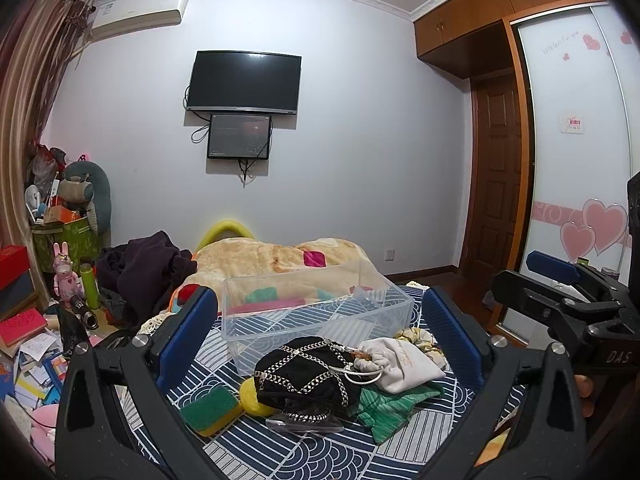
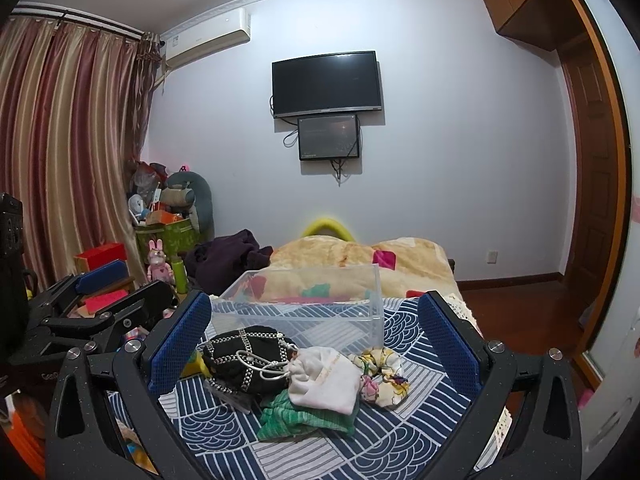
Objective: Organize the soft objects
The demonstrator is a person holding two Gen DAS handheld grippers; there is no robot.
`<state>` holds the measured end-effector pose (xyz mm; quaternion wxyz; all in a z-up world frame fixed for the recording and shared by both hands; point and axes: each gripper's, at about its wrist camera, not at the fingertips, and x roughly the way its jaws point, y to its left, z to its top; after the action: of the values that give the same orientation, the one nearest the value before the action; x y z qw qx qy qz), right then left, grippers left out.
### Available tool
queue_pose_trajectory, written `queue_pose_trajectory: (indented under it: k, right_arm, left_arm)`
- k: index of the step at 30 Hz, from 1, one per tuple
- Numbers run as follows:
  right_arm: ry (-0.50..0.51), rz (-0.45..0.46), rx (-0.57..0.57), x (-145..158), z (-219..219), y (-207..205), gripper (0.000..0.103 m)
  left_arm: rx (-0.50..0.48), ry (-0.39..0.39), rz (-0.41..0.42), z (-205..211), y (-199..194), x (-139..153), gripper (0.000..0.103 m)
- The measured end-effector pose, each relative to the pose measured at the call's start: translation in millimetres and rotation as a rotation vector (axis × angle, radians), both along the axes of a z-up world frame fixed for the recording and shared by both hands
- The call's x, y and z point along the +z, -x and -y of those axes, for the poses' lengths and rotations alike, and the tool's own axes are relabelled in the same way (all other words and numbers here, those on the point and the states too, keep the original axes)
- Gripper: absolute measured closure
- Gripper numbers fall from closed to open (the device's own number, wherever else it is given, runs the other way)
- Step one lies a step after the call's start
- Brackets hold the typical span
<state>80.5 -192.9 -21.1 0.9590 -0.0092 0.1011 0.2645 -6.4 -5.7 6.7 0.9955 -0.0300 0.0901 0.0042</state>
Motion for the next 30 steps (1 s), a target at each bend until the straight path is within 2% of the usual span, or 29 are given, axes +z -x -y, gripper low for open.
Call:
queue_pose_trajectory:
  k: [30]
  right_arm:
    - [-0.004, 0.006, 0.003, 2.8, -1.4, 2.0, 0.000]
  left_arm:
    - [0.003, -0.004, 0.006, 0.5, 3.2, 2.1, 0.000]
